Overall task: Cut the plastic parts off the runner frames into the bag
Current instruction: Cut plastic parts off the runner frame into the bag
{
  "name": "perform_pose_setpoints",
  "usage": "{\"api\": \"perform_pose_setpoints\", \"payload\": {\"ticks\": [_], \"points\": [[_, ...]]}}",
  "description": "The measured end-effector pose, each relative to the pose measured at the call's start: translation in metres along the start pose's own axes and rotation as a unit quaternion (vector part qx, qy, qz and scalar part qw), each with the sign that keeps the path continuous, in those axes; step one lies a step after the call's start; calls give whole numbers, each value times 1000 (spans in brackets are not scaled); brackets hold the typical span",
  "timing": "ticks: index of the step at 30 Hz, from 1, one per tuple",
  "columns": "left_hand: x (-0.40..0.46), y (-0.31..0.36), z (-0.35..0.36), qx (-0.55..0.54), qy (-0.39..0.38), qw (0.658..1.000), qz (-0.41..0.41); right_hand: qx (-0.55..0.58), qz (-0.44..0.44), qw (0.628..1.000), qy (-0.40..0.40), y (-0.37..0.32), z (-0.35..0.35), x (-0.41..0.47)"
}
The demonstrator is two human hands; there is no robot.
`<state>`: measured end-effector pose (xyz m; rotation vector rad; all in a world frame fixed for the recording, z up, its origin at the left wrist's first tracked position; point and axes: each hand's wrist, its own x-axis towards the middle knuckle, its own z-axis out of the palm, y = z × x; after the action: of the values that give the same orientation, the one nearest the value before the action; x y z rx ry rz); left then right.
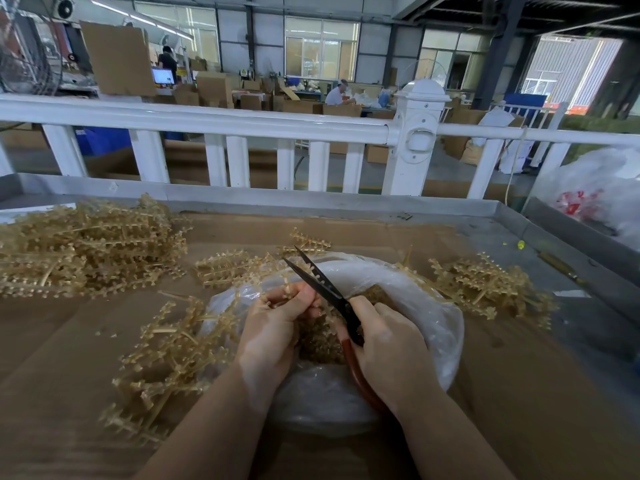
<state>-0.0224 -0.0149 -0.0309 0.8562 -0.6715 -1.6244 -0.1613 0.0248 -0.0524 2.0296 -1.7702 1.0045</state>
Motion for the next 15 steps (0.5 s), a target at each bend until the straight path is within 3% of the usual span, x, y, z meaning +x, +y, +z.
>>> {"api": "perform_pose_setpoints", "payload": {"ticks": [15], "points": [[1, -1, 0, -4, 5, 1000, -15, 11, 8, 1000, 6, 1, 0, -1]]}}
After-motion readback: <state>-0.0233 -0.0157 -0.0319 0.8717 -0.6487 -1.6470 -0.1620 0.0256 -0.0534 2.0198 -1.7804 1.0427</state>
